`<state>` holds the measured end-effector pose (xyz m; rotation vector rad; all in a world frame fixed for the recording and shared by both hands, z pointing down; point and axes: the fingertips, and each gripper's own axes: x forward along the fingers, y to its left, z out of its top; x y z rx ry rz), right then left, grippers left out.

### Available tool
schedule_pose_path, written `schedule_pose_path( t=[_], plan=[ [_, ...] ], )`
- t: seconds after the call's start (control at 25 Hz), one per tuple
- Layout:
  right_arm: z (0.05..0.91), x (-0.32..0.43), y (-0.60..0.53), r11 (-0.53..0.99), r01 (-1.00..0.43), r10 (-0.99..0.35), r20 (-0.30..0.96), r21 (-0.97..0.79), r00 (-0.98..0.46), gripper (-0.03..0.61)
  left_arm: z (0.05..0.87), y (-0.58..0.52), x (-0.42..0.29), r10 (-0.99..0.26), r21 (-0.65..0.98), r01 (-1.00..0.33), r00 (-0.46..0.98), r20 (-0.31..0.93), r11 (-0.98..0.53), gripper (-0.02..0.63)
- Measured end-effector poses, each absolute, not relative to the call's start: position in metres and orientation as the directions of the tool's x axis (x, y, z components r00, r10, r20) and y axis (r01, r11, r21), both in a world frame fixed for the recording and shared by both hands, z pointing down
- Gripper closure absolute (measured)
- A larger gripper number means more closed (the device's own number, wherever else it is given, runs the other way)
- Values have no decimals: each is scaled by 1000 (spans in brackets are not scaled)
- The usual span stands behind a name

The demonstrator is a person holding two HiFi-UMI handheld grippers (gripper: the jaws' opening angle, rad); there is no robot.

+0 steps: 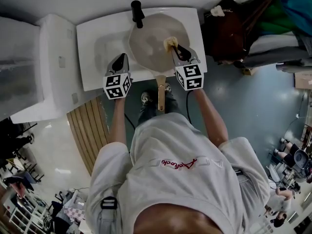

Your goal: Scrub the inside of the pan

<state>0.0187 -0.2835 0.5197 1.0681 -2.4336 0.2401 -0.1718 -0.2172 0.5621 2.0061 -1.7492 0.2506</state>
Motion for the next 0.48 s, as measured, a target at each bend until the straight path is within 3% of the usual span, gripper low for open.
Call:
schedule_pose_path(
  t=[0.48],
  plan=[
    [568, 16, -287, 735, -678, -563, 549, -9, -618, 511, 594, -227, -166, -864, 225, -973, 151, 480, -45, 614]
  ],
)
